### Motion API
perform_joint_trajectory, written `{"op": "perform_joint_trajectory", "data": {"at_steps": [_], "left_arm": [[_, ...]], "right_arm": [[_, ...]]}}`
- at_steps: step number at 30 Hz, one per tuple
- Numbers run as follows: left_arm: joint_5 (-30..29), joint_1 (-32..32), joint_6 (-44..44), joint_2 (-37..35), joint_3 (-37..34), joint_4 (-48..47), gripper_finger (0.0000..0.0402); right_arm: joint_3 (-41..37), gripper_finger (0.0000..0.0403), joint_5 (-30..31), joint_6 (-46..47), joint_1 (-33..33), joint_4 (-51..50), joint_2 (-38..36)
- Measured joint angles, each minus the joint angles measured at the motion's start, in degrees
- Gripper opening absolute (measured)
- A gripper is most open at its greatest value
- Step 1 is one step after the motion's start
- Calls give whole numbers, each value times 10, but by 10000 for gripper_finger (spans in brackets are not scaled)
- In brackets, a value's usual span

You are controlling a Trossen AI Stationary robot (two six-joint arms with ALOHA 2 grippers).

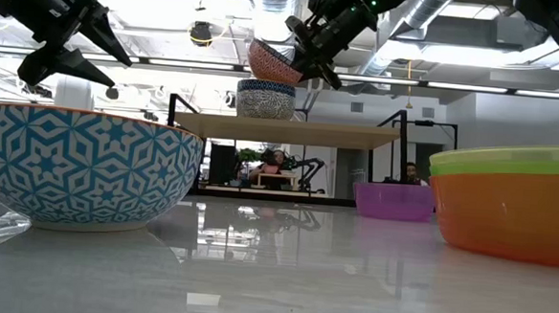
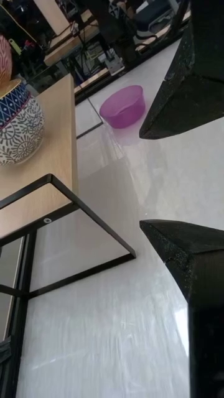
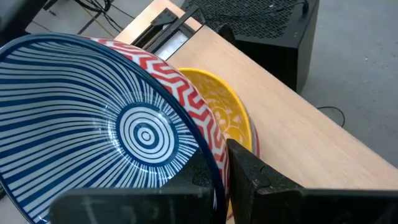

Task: Place and stack bowls onto a shelf
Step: Stack the blue patterned bowl on top of the yellow patterned bowl on the shelf

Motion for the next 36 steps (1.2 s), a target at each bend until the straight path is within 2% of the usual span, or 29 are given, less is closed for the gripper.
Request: {"op": "perform_joint_trajectory", "data": {"at_steps": [9, 17, 36], "left_arm": [[-7, 0, 0, 0, 0, 0, 208], [-8, 0, 0, 0, 0, -8, 208], [-13, 0, 2, 0, 0, -19, 208]], "right_arm": [[-1, 43, -8, 0, -2, 6, 9], [-1, 94, -10, 4, -4, 15, 8], [-1, 102, -14, 0, -16, 37, 8]]}}
